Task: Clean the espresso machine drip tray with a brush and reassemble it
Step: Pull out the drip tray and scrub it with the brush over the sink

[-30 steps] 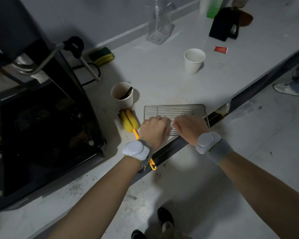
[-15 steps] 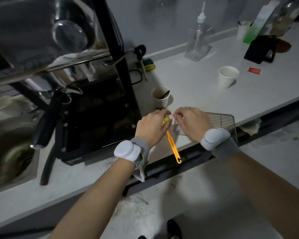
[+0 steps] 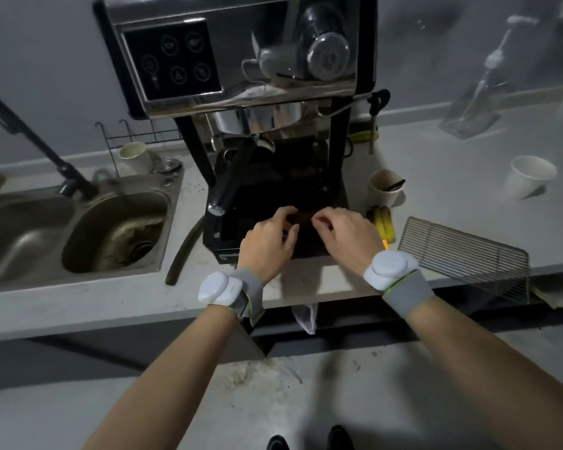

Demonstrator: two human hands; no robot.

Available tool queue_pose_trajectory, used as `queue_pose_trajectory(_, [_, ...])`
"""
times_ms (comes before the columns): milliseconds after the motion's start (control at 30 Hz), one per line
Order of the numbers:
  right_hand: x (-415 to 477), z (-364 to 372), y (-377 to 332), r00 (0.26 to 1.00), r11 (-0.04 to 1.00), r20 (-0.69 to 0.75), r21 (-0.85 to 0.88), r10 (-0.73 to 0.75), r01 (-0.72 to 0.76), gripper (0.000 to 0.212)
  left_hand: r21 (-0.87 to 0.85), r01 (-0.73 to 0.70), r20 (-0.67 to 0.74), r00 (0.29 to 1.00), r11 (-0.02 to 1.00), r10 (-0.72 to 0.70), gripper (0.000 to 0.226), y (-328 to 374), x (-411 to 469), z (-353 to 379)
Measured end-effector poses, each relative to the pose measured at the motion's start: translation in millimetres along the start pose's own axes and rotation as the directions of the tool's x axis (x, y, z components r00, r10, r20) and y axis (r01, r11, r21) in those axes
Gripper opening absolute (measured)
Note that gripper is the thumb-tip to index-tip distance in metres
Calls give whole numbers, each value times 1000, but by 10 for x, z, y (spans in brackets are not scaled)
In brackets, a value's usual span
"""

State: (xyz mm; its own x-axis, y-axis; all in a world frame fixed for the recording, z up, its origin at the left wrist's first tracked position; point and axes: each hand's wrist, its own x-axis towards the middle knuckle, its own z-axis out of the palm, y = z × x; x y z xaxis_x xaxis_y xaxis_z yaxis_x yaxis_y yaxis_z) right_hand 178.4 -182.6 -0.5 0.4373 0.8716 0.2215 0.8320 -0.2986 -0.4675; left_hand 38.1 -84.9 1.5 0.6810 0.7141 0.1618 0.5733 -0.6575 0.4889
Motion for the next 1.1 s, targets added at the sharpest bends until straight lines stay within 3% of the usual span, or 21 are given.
queue_pose_trajectory(133, [-21,241,-167,996,989,56,126,65,-72,21,-109,174,-1,985,979,-175,35,-238,-113,-31])
queue_pose_trajectory(233, [-47,430,-234,969,913,162,335,185,-231,16,-386,393,130,919,834,-373,36,-389,-163,-25])
queue_pose_trajectory(333, [-77,581,-265,893,738,304,506,330,-446,13,-549,532,246,840,644,-484,29,-432,-216,6])
queue_pose_trajectory(433, [-99,677,-278,782,498,423,607,458,-620,26,-652,615,354,764,444,-540,24,-439,-255,15])
queue_pose_trajectory(500, [-123,695,-292,698,301,516,652,497,-696,36,-668,647,394,727,368,-563,33,-460,-257,25])
queue_pose_trajectory(567, [-145,694,-296,640,191,582,648,501,-738,44,-656,686,440,687,316,-579,41,-481,-260,57])
queue_pose_trajectory(733, [-112,729,-303,521,-40,710,608,473,-793,68,-629,762,576,589,153,-566,63,-530,-242,181])
queue_pose_trajectory(833, [-77,797,-343,488,-180,765,597,420,-782,80,-591,805,675,534,61,-510,81,-574,-211,244])
queue_pose_trajectory(933, [-34,874,-367,504,-291,759,634,411,-717,83,-619,785,704,549,-9,-451,79,-576,-159,308])
queue_pose_trajectory(1100, [4,974,-385,559,-394,700,714,445,-580,69,-730,651,648,561,-210,-515,63,-541,-86,461])
